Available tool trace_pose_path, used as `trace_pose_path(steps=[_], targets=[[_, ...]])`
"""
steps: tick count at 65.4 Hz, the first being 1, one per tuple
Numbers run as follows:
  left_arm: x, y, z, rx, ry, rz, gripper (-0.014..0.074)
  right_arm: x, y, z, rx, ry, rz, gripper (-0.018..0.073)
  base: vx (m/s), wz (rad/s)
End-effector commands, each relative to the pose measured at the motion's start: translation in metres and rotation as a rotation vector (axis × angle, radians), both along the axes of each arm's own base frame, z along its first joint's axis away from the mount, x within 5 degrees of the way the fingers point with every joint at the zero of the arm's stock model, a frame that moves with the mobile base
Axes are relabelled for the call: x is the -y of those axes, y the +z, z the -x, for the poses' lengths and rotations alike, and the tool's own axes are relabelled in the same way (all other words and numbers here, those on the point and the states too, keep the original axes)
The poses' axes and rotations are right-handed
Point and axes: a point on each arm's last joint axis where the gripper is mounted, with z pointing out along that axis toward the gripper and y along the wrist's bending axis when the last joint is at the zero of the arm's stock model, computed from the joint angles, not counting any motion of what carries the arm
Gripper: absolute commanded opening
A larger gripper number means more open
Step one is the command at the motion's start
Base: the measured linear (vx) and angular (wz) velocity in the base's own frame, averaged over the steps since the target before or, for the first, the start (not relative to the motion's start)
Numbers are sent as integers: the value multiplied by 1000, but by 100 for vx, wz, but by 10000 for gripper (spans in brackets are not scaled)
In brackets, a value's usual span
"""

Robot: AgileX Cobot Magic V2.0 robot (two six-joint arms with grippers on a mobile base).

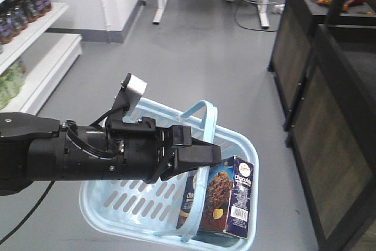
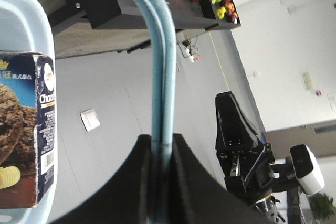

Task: Left arm holds basket, right arm returns cookies
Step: 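Hold the basket with the left gripper while turning toward the workbench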

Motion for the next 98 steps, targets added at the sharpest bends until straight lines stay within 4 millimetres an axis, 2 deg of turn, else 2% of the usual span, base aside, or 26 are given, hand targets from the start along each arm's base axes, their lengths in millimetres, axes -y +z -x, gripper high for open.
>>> trace_pose_path(steps=[1,43,98], targets=[[0,31,4,33,-7,136,-3,0,1,1,65,-4,15,-11,10,-41],[0,31,4,33,-7,136,-3,0,1,1,65,-4,15,-11,12,-20],[0,31,4,33,-7,136,-3,0,1,1,64,-4,15,-11,29,9]])
